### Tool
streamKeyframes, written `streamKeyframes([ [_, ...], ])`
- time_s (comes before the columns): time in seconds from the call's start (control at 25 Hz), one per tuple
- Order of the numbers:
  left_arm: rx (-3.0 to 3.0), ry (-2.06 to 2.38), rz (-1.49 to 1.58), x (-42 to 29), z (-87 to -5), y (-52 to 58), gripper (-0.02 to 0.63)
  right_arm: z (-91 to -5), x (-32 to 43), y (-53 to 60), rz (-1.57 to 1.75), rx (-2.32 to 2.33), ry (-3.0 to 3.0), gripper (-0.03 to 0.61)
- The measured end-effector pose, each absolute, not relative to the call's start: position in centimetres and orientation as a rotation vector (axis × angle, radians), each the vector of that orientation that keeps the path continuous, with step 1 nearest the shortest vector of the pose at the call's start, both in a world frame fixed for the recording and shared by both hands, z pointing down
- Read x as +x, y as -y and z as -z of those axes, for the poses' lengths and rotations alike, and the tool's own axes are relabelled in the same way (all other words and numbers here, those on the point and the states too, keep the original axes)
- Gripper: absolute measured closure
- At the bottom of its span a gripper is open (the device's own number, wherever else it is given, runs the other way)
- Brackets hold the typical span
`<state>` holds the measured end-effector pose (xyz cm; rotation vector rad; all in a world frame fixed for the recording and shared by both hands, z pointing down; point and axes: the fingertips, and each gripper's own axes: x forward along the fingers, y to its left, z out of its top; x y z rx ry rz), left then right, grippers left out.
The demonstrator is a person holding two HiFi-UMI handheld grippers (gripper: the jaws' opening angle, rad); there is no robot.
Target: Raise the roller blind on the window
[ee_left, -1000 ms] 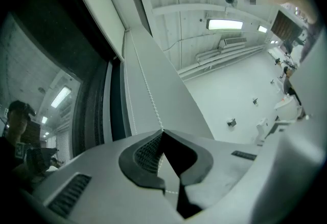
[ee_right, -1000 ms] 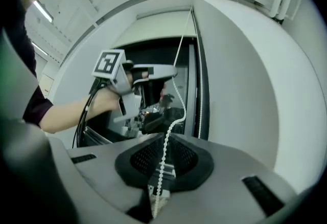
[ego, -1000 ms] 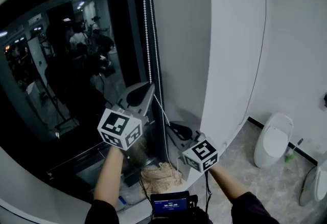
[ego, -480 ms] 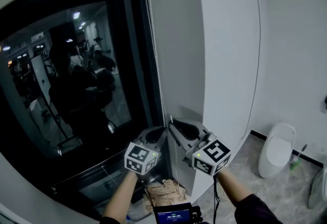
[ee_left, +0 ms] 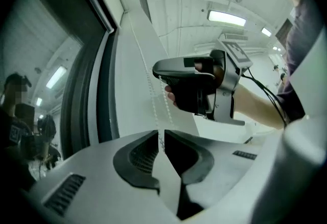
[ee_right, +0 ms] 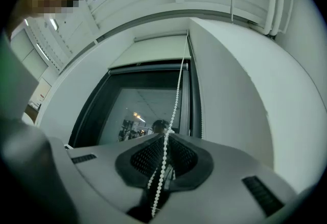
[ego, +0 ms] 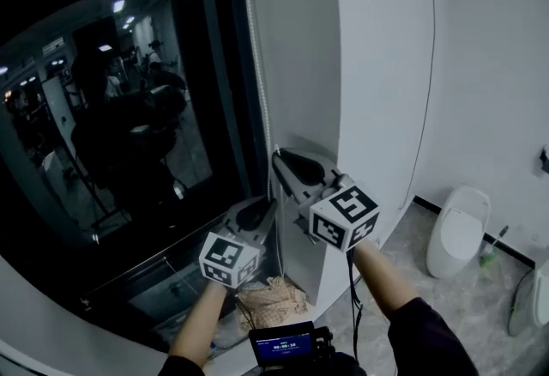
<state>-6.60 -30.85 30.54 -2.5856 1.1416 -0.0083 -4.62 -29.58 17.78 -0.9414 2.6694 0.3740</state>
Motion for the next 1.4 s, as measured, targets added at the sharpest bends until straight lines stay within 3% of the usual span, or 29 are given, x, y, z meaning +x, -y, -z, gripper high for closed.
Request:
streamKeyframes([
  [0.56,-2.721,-1.239,-0.293,-10.3,-27.3,30.2,0.600,-23.5,-4.1,30.1,-0.221,-0.989,-2.777,0.566],
  [0.6,-2.724,-1.247,-0.293,-10.5,-27.4,30.3,0.600,-24.8,-4.1,29.8,-0.204,-0.984,-2.804,0.560],
  [0.68,-2.734,-1.259,-0.302,-10.8,-27.5,30.6,0.600,-27.2,-4.0,29.4,-0.190,-0.989,-2.852,0.465],
  [0.8,-2.736,-1.256,-0.329,-11.0,-27.2,30.5,0.601,-28.7,-3.7,29.6,-0.195,-1.021,-2.873,0.448],
  [0.96,-2.681,-1.202,-0.311,-10.4,-26.4,29.7,0.601,-26.8,-3.2,29.0,-0.229,-0.991,-2.807,0.463],
  [1.16,-2.567,-1.166,-0.218,-9.6,-25.0,29.0,0.603,-24.1,-3.2,28.3,-0.371,-0.996,-2.732,0.569],
  [1.4,-2.522,-1.148,-0.187,-8.7,-24.0,28.0,0.603,-23.4,-4.0,27.8,-0.400,-0.978,-2.732,0.569],
])
